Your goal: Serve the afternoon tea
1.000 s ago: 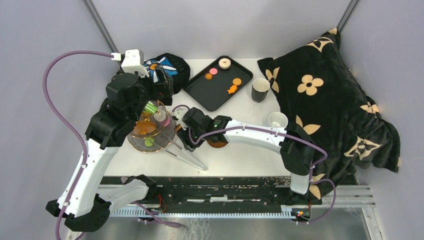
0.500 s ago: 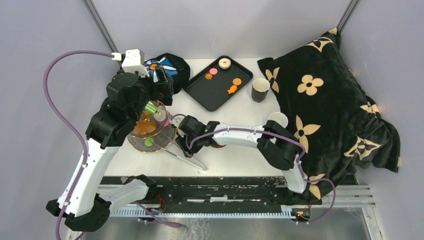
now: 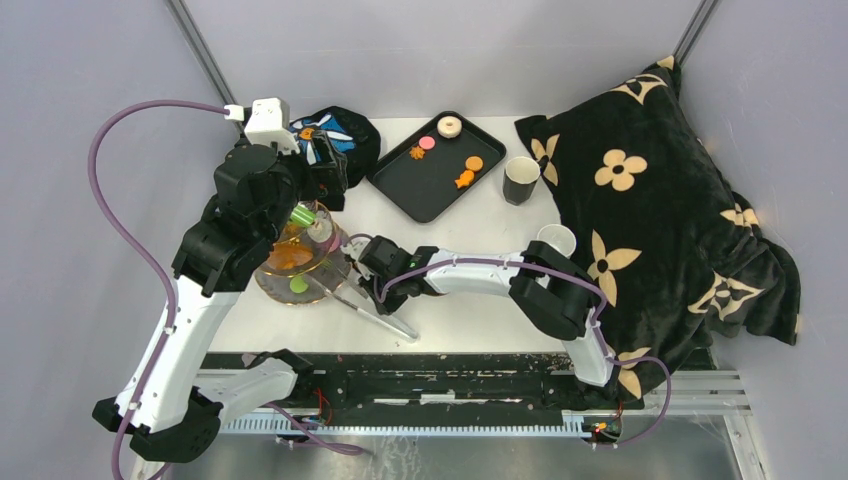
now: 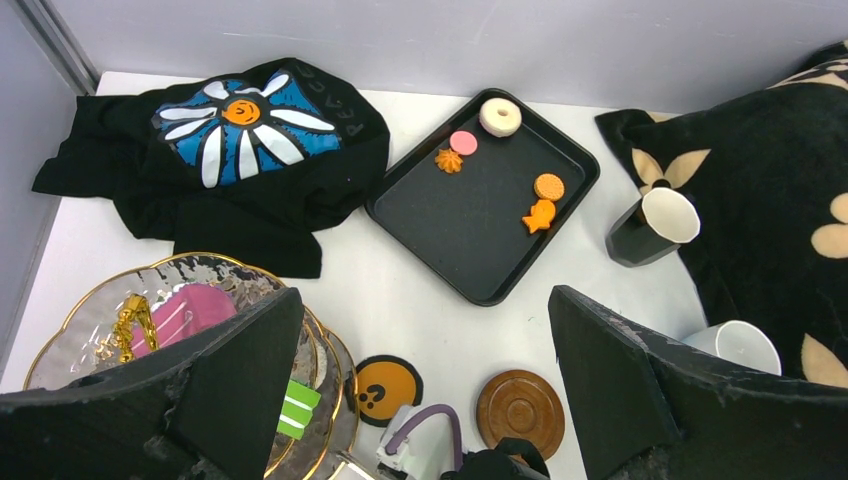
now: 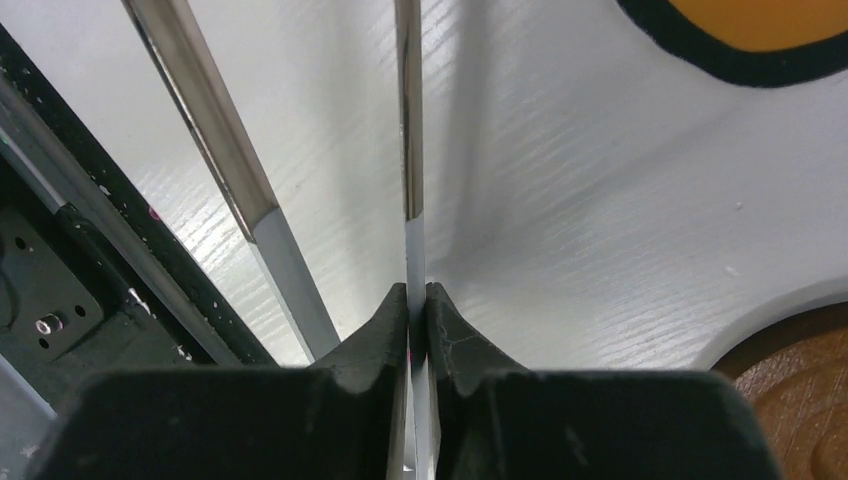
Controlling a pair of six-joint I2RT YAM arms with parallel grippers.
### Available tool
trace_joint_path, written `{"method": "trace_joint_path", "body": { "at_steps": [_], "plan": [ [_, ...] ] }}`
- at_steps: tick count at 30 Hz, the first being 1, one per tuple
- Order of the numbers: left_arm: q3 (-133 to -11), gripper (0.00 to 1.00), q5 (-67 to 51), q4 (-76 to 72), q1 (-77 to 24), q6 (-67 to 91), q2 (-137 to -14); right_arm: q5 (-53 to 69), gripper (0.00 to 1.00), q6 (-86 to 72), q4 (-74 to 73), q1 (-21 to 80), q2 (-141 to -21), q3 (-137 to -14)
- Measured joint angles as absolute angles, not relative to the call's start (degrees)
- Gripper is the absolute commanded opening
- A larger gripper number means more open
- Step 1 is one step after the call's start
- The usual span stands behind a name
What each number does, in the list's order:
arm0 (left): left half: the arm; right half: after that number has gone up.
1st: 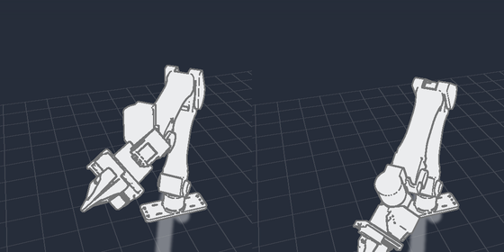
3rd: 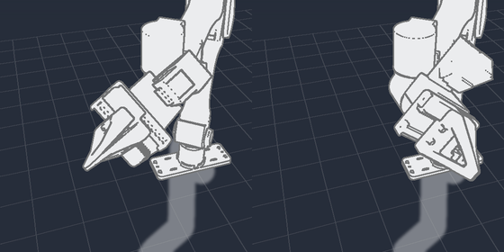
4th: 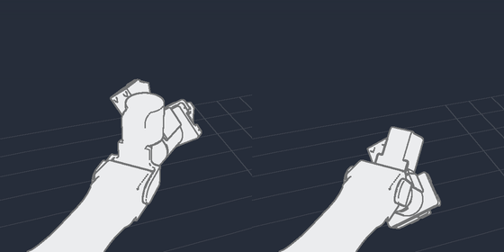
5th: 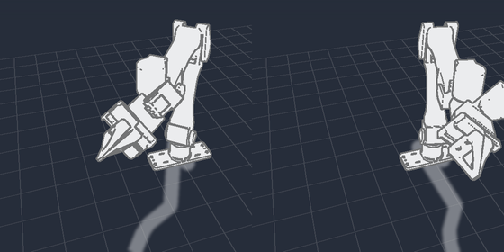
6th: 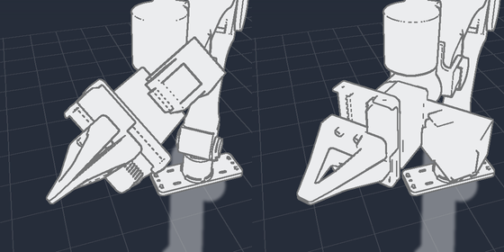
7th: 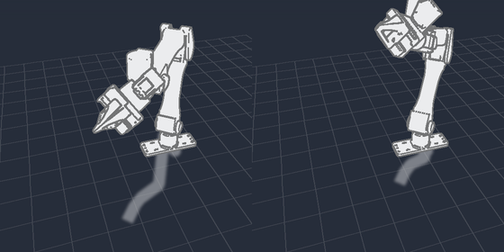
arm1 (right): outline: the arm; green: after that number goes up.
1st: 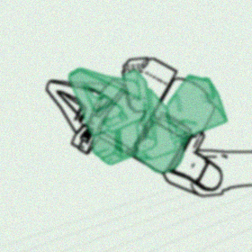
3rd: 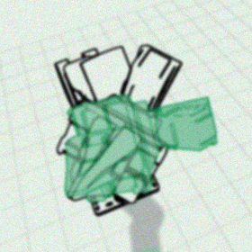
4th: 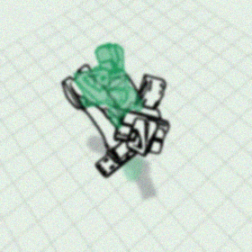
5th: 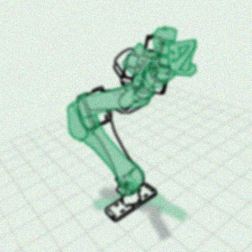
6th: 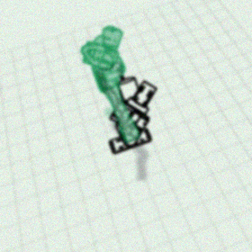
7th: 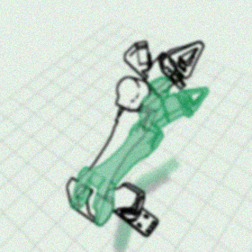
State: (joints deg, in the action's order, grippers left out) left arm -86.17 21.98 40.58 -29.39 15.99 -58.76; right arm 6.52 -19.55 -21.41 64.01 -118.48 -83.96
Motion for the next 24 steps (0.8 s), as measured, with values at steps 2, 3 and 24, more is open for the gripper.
{"method": "trace_joint_path", "body": {
  "at_steps": [2, 3, 24],
  "plan": [
    [-86.17, 0.99, 21.98, 40.56, -29.39, 16.19, -58.76, 6.39, 0.05, -19.42, -21.37, 64.01, -118.17, -83.4],
    [-86.17, 0.99, 21.98, 40.56, -29.39, 16.36, -58.76, 6.24, 0.02, -19.27, -21.39, 64.01, -117.8, -82.89],
    [-86.17, 0.99, 21.96, 40.56, -29.39, 16.67, -58.61, -5.13, 0.01, -19.0, -28.6, 62.94, -103.24, -68.99]
  ]
}}
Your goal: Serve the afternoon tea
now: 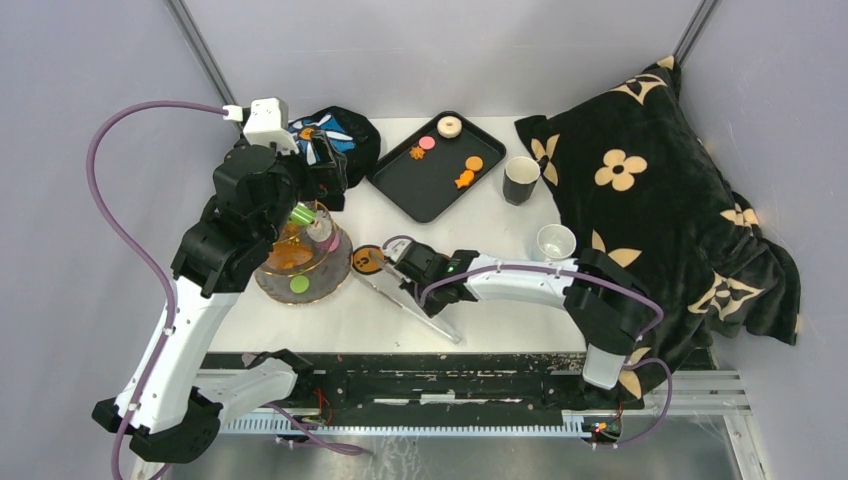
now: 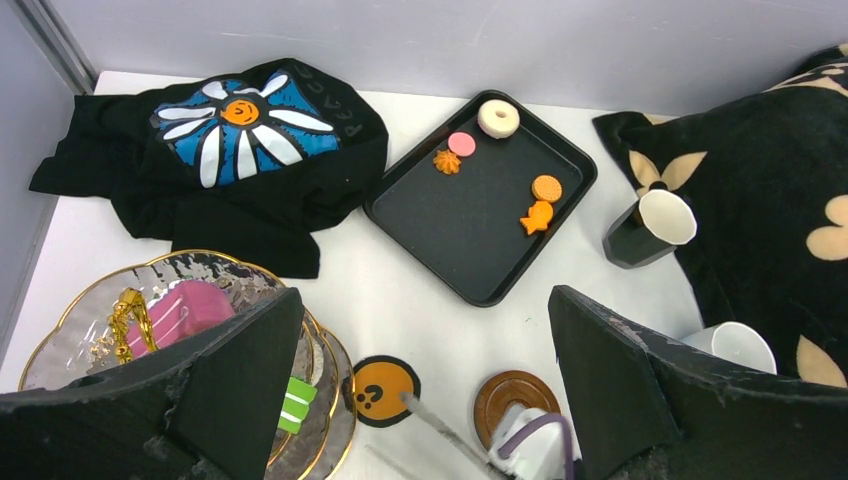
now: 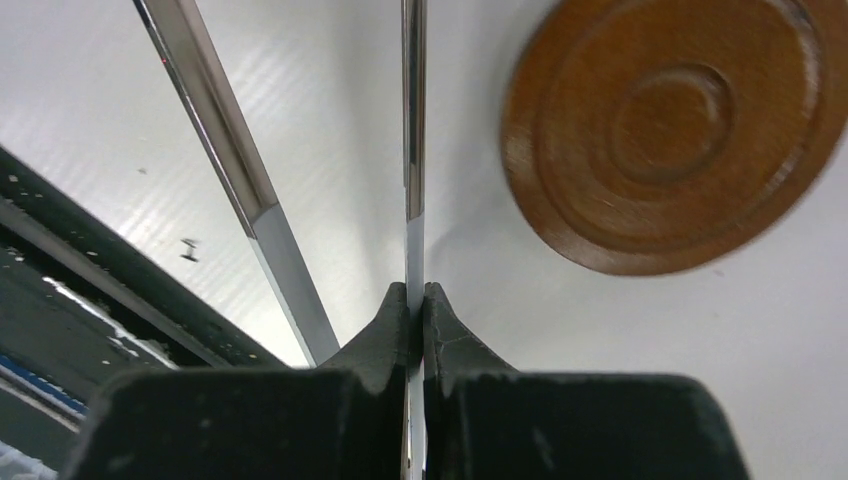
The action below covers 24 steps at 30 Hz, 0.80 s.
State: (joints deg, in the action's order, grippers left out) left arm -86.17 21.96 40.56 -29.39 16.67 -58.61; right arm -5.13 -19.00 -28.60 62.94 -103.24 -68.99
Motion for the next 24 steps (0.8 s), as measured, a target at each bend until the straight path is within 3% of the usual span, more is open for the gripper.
{"method": "trace_joint_path", "body": {
  "at_steps": [19, 21, 24],
  "plan": [
    [-85.86, 0.99, 20.51, 40.05, -29.39, 16.93, -58.89, -18.37, 0.01, -30.96, -34.22, 42.78, -91.57, -55.77],
    [-85.86, 0.99, 20.43, 40.01, -29.39, 16.93, -59.05, -18.35, 0.11, -31.55, -34.57, 42.24, -92.01, -55.46],
    [-85.86, 0.99, 20.38, 39.88, -29.39, 16.93, -59.4, -18.06, 0.36, -32.03, -34.09, 41.8, -93.23, -55.46]
  ]
}}
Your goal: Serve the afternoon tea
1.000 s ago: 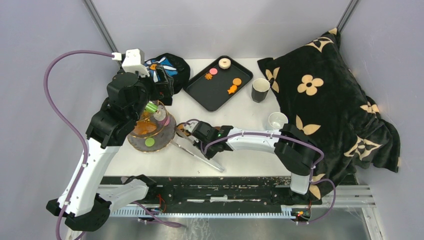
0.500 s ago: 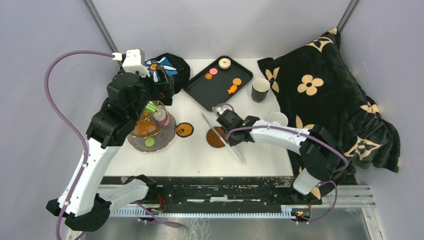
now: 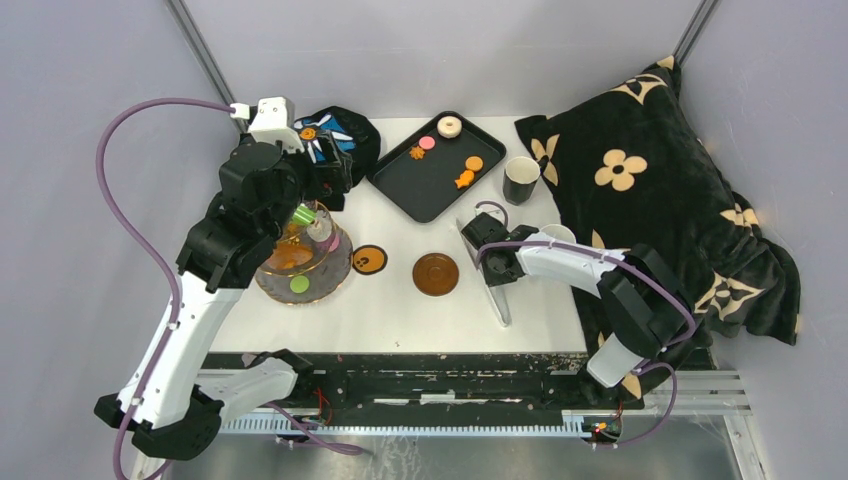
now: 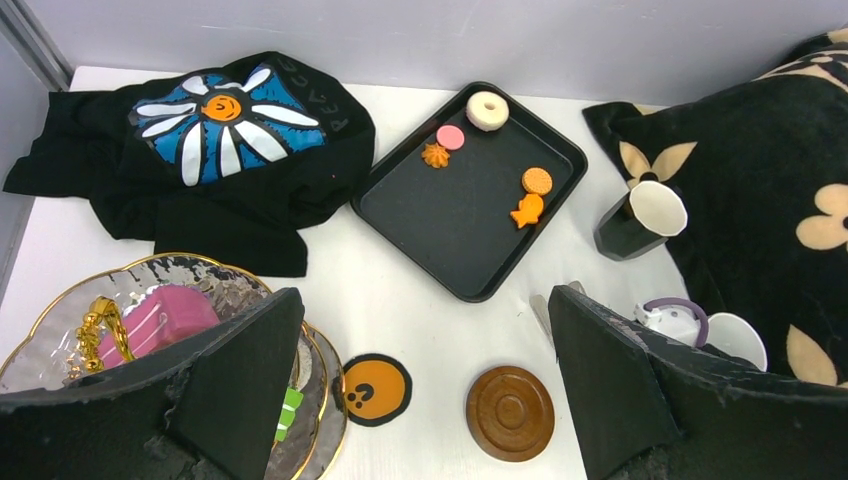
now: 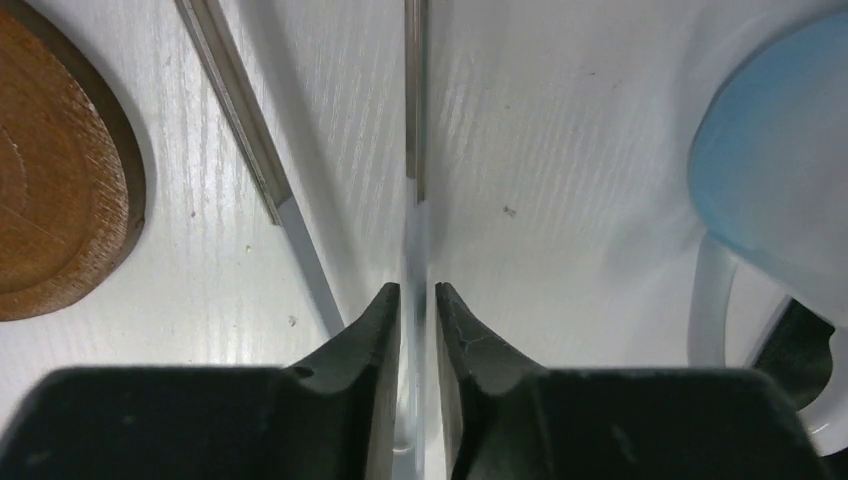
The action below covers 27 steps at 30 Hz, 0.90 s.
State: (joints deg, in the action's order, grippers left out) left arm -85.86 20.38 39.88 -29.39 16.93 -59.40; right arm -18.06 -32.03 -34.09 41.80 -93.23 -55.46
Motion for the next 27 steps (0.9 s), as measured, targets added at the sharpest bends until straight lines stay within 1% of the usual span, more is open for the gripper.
{"method": "trace_joint_path", "body": {
  "at_steps": [2, 8, 13, 15, 23, 27],
  "plan": [
    [-85.86, 0.99, 20.36, 39.9, -29.39, 16.95, -59.53, -17.93, 0.47, -32.1, -33.61, 41.58, -93.45, -55.35],
    [-85.86, 0.99, 20.32, 39.68, -29.39, 16.99, -59.64, -17.85, 0.64, -31.55, -32.21, 41.45, -90.87, -54.3],
    [-85.86, 0.99, 19.38, 39.59, -29.39, 17.04, -59.64, -18.24, 0.7, -31.73, -30.72, 41.45, -85.76, -53.08],
    [-85.86, 0.99, 19.2, 39.44, -29.39, 17.04, -59.66, -18.06, 0.76, -32.27, -29.28, 41.45, -84.01, -51.62],
    [-85.86, 0.99, 18.94, 39.03, -29.39, 17.06, -59.64, -15.27, 0.79, -33.85, -24.71, 41.45, -81.8, -47.86],
    [-85.86, 0.99, 18.9, 38.89, -29.39, 17.06, -59.64, -13.98, 0.77, -34.17, -21.76, 41.47, -82.39, -46.76]
  ]
}}
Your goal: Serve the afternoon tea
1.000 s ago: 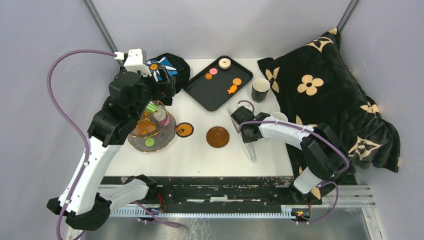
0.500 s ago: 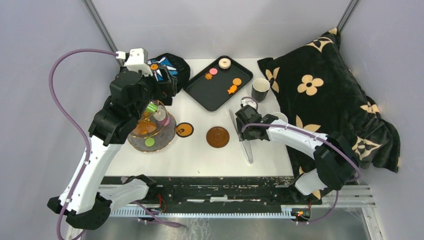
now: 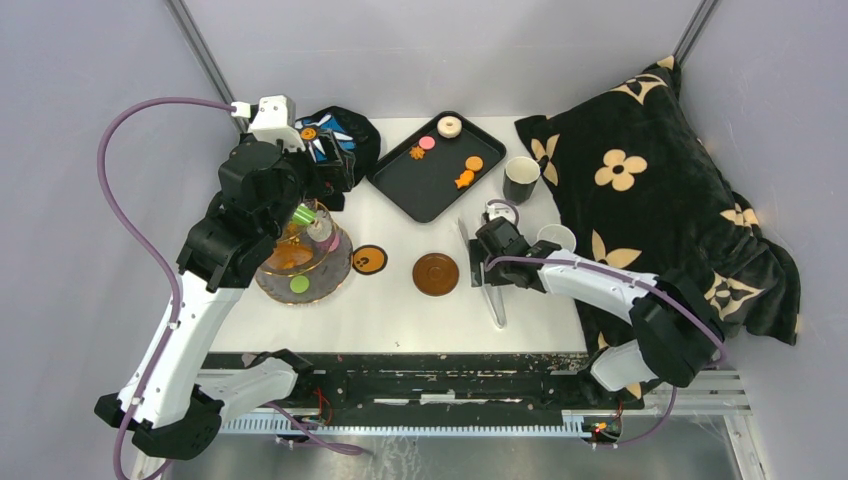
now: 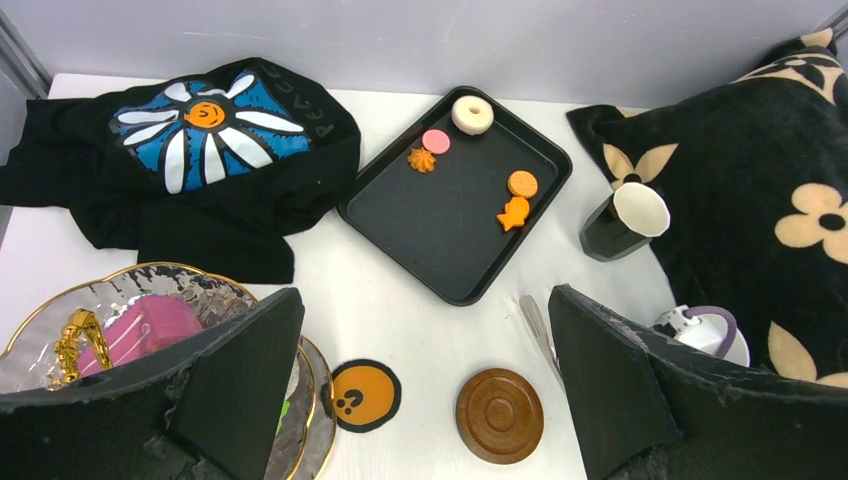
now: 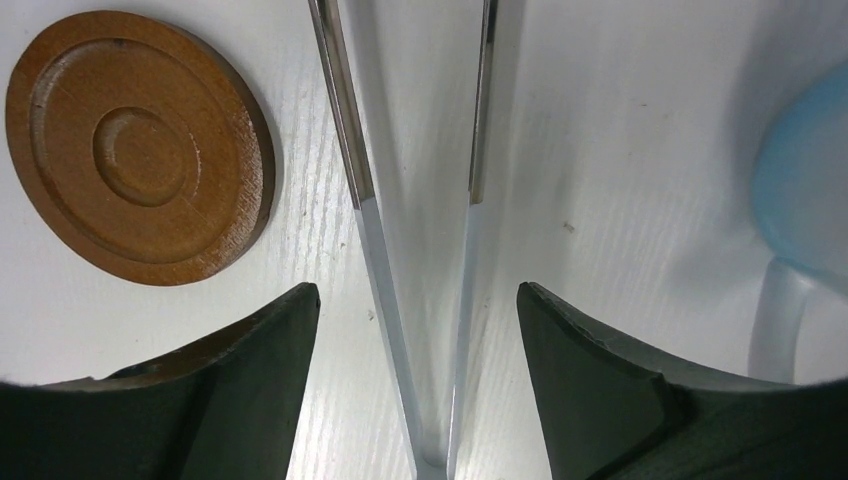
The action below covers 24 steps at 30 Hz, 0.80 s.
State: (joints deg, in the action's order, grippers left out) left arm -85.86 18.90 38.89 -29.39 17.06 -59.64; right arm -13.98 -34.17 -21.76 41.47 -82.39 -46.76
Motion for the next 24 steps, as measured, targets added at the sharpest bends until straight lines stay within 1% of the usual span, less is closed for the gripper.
{"method": "trace_joint_path", "body": {
  "at_steps": [5, 11, 13, 14, 17, 24],
  "plan": [
    [-85.86, 0.99, 18.9, 38.87, -29.39, 17.06, -59.64, -12.47, 0.7, -34.57, -18.68, 41.52, -85.47, -44.99],
    [-85.86, 0.99, 18.94, 38.87, -29.39, 17.06, -59.61, -13.21, 0.58, -35.33, -16.53, 41.89, -88.51, -44.45],
    [-85.86, 0.99, 18.94, 38.87, -29.39, 17.06, -59.59, -14.13, 0.51, -35.66, -16.19, 41.89, -89.08, -44.8],
    [-85.86, 0.99, 18.94, 38.87, -29.39, 17.06, -59.59, -14.37, 0.44, -35.79, -15.94, 41.89, -89.38, -44.99],
    [-85.86, 0.99, 18.94, 38.87, -29.39, 17.06, -59.57, -14.85, 0.32, -35.81, -15.53, 41.89, -89.76, -45.23],
    [-85.86, 0.99, 18.96, 38.87, -29.39, 17.06, -59.27, -14.46, 0.08, -32.77, -19.7, 41.91, -88.99, -46.83]
  ]
}}
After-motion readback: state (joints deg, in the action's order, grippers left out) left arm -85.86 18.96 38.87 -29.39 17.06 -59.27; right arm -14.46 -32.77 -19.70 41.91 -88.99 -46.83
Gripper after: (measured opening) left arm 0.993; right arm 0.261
